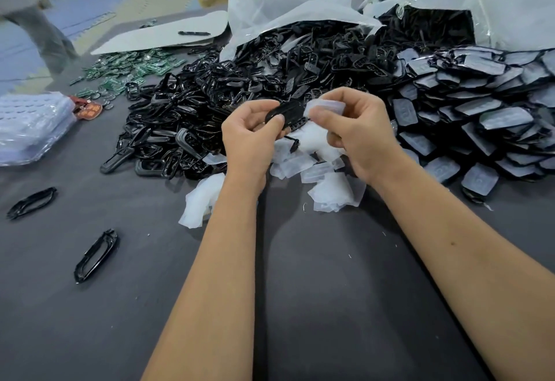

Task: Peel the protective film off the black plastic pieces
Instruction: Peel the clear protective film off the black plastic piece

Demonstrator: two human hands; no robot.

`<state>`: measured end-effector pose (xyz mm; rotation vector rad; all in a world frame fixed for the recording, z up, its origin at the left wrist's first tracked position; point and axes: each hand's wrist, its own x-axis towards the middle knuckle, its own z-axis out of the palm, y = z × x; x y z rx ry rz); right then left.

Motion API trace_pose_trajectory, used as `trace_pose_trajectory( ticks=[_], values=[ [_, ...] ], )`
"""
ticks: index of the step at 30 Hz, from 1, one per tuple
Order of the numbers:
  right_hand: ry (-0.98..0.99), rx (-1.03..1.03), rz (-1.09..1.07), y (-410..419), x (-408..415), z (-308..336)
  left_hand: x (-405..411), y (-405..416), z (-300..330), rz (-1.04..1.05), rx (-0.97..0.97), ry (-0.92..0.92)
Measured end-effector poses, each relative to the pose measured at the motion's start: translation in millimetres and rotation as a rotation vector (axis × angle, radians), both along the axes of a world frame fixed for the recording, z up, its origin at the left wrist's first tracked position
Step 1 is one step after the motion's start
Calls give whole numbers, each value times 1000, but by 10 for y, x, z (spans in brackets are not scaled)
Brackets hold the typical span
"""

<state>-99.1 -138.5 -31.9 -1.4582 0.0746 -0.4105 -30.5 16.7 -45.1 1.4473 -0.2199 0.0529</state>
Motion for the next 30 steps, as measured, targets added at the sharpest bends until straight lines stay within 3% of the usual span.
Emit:
trace_pose_trajectory(
  ticks=[4,9,25,30],
  values=[
    [-15,198,-36,-42,4,4,-66,-81,-11,-51,63,-16],
    [-14,196,-68,-56,20,-15,-81,-95,-23,-74,90,-11],
    [-29,-117,-89,-45,71,-112,-50,-98,-53,-127,5,46],
    [-9,-225,-184,-56,86,-151,-54,-111,-55,-140,-8,41]
  ],
)
